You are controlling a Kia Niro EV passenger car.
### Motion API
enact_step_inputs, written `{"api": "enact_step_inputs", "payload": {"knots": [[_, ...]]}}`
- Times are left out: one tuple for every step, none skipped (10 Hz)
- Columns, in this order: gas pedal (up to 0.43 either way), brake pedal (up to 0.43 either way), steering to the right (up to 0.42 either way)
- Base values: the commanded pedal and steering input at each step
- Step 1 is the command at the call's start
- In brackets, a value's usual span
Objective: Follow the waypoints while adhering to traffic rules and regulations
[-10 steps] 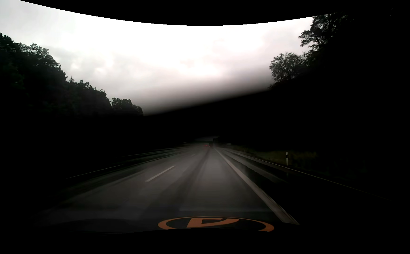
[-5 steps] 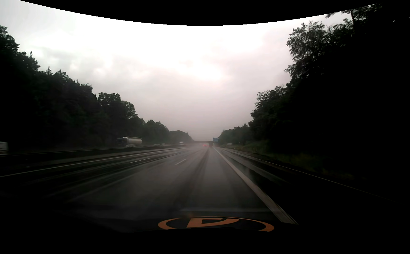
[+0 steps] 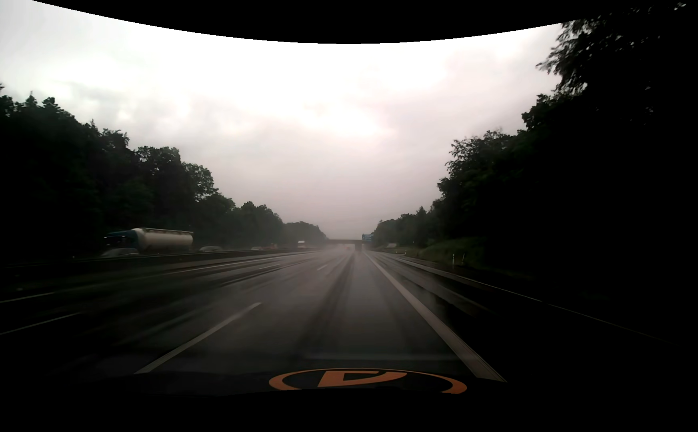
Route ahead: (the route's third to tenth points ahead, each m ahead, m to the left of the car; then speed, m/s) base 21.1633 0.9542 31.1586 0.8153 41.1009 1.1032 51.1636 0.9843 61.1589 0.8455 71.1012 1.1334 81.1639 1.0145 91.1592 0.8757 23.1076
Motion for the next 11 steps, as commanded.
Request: {"api": "enact_step_inputs", "payload": {"knots": [[0.11, 0.0, -0.002], [0.11, 0.0, -0.002], [0.11, 0.0, -0.002], [0.098, 0.0, -0.005], [0.098, 0.0, -0.006], [0.087, 0.0, -0.006], [0.087, 0.0, -0.005], [0.087, 0.0, -0.006], [0.079, 0.0, -0.005], [0.079, 0.0, -0.002], [0.079, 0.0, -0.001]]}}
